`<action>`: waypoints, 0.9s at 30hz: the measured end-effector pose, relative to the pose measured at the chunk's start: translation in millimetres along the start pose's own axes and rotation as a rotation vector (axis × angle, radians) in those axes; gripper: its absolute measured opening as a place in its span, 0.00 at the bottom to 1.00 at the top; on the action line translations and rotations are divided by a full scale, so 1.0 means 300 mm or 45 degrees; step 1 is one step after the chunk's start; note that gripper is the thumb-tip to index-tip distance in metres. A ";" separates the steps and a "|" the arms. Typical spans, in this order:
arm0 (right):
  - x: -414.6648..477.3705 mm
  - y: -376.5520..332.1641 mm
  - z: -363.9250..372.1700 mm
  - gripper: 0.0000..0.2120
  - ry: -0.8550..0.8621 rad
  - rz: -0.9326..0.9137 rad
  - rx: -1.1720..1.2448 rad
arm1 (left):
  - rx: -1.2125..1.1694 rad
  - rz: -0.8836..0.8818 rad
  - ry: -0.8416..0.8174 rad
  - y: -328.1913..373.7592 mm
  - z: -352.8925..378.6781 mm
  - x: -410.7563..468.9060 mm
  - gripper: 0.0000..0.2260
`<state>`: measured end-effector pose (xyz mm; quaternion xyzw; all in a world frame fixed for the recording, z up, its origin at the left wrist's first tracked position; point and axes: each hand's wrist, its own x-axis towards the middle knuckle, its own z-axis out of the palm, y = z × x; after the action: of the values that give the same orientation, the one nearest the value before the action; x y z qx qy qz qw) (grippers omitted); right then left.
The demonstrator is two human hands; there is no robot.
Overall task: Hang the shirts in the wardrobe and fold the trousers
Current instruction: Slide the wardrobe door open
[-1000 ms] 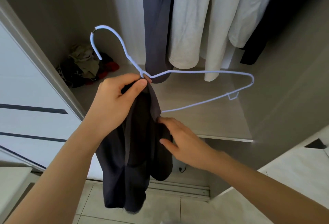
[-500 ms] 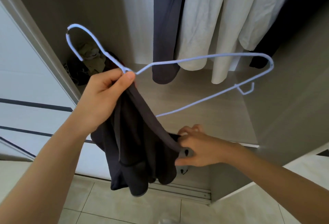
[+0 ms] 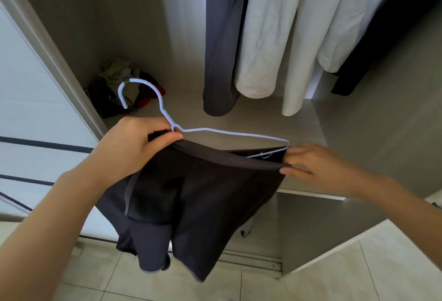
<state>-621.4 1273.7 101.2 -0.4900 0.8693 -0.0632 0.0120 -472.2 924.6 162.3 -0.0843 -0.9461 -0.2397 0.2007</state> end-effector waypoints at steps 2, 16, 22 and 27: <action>-0.003 0.005 -0.021 0.23 0.077 0.035 0.045 | 0.115 0.027 -0.061 -0.014 -0.003 0.004 0.13; 0.035 -0.282 -0.245 0.16 0.542 -0.173 0.819 | -0.142 -0.063 0.196 0.079 0.044 0.059 0.15; 0.036 -0.195 -0.286 0.15 0.643 0.088 0.293 | -0.269 -0.080 0.107 0.112 0.006 0.071 0.10; 0.079 -0.228 -0.271 0.16 0.301 -0.026 0.200 | -0.344 -0.034 -0.036 0.112 0.017 0.080 0.17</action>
<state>-582.3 1226.2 191.2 -0.4855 0.8521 -0.1885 -0.0527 -487.1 957.9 182.4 -0.1011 -0.9091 -0.3663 0.1710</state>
